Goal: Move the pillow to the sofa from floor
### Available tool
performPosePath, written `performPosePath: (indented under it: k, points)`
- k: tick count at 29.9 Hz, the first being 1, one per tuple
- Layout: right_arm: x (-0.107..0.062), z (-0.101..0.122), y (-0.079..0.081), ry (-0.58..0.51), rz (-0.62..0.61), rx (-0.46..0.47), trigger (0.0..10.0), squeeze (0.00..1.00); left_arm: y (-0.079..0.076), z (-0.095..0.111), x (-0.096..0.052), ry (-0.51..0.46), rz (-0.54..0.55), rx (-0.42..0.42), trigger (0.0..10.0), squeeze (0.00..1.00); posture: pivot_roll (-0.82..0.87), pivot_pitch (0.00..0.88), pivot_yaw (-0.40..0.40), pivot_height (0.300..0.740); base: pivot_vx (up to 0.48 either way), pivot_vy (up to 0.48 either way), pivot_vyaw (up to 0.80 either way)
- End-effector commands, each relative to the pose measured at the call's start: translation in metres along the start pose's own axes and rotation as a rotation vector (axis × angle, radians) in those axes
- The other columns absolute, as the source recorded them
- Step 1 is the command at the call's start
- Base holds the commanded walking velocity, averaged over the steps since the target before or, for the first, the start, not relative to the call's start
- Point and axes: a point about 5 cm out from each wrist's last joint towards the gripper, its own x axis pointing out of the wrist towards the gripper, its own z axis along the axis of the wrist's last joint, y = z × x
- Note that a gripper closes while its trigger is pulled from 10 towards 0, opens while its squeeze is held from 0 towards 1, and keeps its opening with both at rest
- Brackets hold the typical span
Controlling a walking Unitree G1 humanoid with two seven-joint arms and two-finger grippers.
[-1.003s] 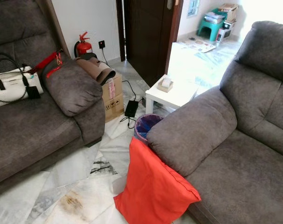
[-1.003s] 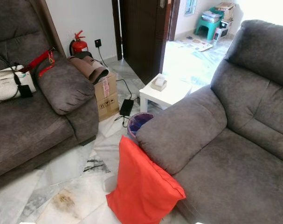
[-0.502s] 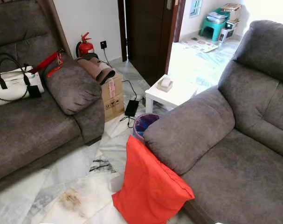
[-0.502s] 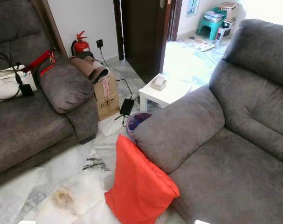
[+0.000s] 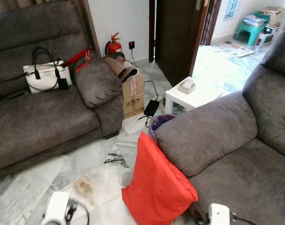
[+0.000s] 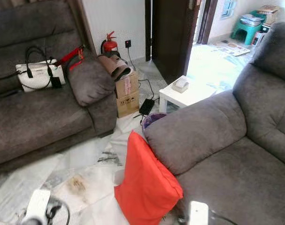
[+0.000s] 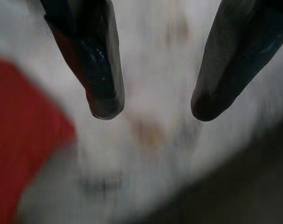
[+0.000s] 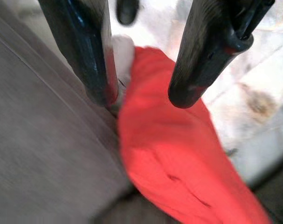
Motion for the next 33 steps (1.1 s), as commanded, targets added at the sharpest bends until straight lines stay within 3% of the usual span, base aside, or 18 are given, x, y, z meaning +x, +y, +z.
performPosePath:
  k: [1,4,7,11,17,22,27,33]
  points:
    - [0.003,0.014,0.001,-0.086,0.013,0.011,10.0,0.00,0.010,0.016,-0.003,-0.135,0.027,0.019,10.0,0.00,0.08,0.099,0.035,0.740,0.000,0.000,0.00]
    - [0.005,0.029,0.005,-0.169,0.046,-0.002,10.0,0.00,0.006,0.031,-0.012,-0.268,-0.010,0.124,10.0,0.00,0.09,0.099,0.032,0.740,0.000,0.000,0.00]
    - [0.006,0.046,0.011,-0.271,0.078,-0.019,10.0,0.00,0.005,0.037,-0.024,-0.344,0.011,0.093,10.0,0.00,0.09,0.101,0.030,0.740,0.000,0.000,0.00]
    - [0.003,0.064,0.015,-0.388,0.118,-0.031,10.0,0.00,0.000,0.035,-0.037,-0.362,0.014,0.073,10.0,0.00,0.09,0.102,0.029,0.740,0.000,0.000,0.00]
    - [-0.002,0.079,0.015,-0.468,0.131,-0.026,10.0,0.00,0.002,0.019,-0.050,-0.319,0.022,0.076,10.0,0.00,0.08,0.102,0.020,0.740,0.000,0.000,0.00]
    - [0.001,0.081,0.018,-0.466,0.101,0.011,10.0,0.00,0.002,0.028,-0.048,-0.335,0.035,0.058,10.0,0.00,0.08,0.093,0.018,0.740,0.000,0.000,0.00]
    - [0.004,0.077,0.028,-0.413,0.153,-0.029,10.0,0.00,-0.001,0.034,-0.045,-0.336,0.027,0.025,10.0,0.00,0.08,0.082,0.017,0.735,0.000,0.000,0.00]
    - [0.001,0.078,0.021,-0.425,0.134,-0.026,10.0,0.00,-0.004,0.037,-0.046,-0.332,0.012,0.034,10.0,0.00,0.08,0.076,0.015,0.720,0.000,0.000,0.00]
